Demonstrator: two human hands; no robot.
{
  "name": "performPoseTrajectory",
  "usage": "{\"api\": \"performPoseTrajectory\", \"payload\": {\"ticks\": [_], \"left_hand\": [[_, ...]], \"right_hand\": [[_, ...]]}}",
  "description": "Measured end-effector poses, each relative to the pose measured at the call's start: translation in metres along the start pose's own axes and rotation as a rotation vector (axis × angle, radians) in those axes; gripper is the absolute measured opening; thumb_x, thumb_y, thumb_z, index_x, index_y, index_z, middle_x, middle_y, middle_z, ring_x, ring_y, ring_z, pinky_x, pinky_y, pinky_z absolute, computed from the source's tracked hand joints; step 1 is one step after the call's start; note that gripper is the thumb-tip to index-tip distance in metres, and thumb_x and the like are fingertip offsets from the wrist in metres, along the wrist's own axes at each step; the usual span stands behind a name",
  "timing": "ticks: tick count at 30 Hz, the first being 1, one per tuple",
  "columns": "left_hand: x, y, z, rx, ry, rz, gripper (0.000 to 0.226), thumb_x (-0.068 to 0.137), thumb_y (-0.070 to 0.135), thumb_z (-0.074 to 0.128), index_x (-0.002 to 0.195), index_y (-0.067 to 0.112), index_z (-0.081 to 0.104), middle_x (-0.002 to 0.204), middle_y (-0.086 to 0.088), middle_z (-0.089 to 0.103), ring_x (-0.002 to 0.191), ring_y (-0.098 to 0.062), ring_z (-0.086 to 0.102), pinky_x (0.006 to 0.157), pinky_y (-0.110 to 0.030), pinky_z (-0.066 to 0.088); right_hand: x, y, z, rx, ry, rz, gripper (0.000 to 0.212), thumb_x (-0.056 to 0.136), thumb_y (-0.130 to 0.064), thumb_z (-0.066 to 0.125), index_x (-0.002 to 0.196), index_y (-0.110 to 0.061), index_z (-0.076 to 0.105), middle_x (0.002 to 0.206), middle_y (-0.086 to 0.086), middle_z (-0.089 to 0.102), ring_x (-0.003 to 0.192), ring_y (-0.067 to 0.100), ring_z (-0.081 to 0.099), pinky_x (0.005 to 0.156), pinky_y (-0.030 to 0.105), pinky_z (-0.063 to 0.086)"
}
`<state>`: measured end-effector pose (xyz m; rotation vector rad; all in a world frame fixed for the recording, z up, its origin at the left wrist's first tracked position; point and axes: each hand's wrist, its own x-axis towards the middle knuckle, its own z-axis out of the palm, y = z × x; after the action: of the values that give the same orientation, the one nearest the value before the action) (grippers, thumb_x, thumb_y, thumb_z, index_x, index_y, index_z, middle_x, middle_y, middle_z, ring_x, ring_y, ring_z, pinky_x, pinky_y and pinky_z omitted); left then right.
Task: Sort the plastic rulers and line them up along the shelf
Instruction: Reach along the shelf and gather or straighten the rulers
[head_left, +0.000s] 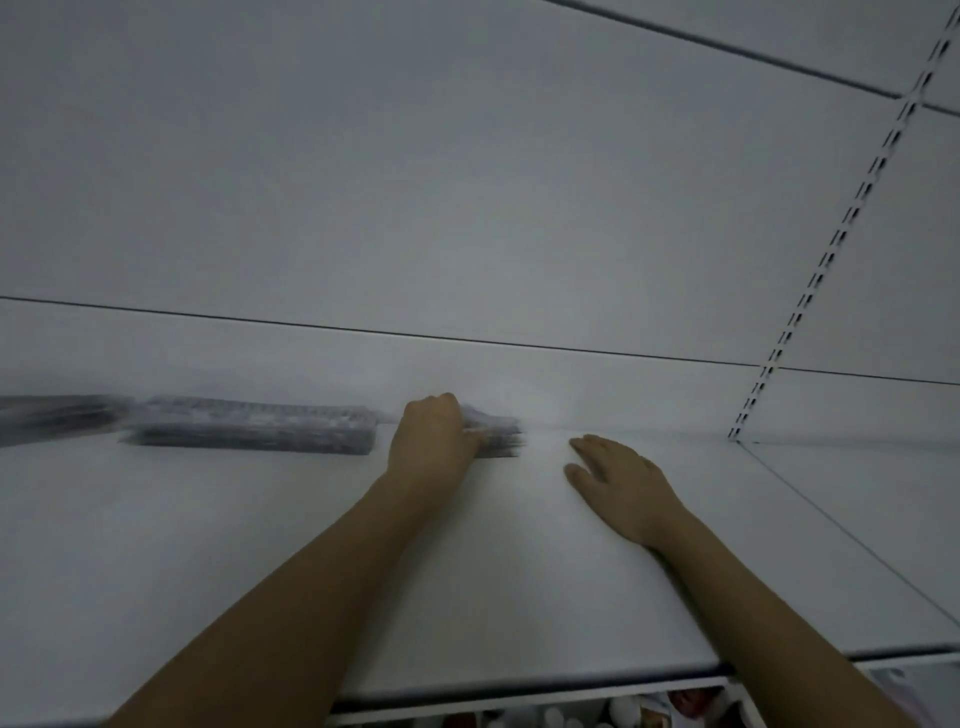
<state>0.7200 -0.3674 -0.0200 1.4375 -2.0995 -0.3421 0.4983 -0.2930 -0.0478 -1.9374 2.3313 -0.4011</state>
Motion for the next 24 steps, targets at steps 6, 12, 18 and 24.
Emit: {"api": "performPoseTrajectory", "payload": {"ticks": [6, 12, 18, 24], "left_hand": [[0.004, -0.014, 0.003, 0.055, -0.040, 0.059, 0.020, 0.095, 0.027, 0.052, 0.095, 0.008, 0.058, 0.107, -0.012, 0.058, 0.102, -0.027, 0.049, 0.084, -0.029, 0.032], [-0.003, -0.019, 0.002, -0.072, -0.079, 0.027, 0.027, 0.089, 0.029, 0.060, 0.102, 0.005, 0.063, 0.112, -0.011, 0.058, 0.109, -0.029, 0.052, 0.085, -0.031, 0.038], [-0.036, 0.024, -0.006, 0.093, -0.045, 0.212, 0.048, 0.093, 0.040, 0.052, 0.134, 0.015, 0.050, 0.137, -0.002, 0.049, 0.130, -0.022, 0.037, 0.103, -0.032, 0.034], [-0.075, 0.115, 0.026, 0.176, -0.201, 0.216, 0.050, 0.094, 0.050, 0.046, 0.137, 0.025, 0.048, 0.139, -0.001, 0.050, 0.126, -0.021, 0.044, 0.103, -0.036, 0.038]], "right_hand": [[-0.001, -0.002, -0.001, 0.022, 0.015, 0.019, 0.054, 0.098, -0.051, 0.037, 0.148, -0.030, 0.035, 0.156, -0.007, 0.030, 0.144, 0.013, 0.025, 0.119, 0.039, 0.017], [-0.008, -0.008, -0.003, 0.059, 0.013, 0.030, 0.054, 0.098, -0.050, 0.040, 0.147, -0.027, 0.039, 0.156, -0.006, 0.032, 0.143, 0.013, 0.027, 0.119, 0.038, 0.018], [-0.023, -0.003, -0.017, 0.143, -0.027, 0.003, 0.052, 0.097, -0.048, 0.045, 0.142, -0.023, 0.044, 0.150, -0.003, 0.040, 0.136, 0.016, 0.038, 0.113, 0.031, 0.027], [-0.060, 0.048, -0.062, 0.155, -0.043, -0.028, 0.040, 0.094, -0.047, 0.050, 0.128, -0.026, 0.056, 0.129, -0.003, 0.057, 0.111, 0.015, 0.054, 0.097, 0.033, 0.044]]}}
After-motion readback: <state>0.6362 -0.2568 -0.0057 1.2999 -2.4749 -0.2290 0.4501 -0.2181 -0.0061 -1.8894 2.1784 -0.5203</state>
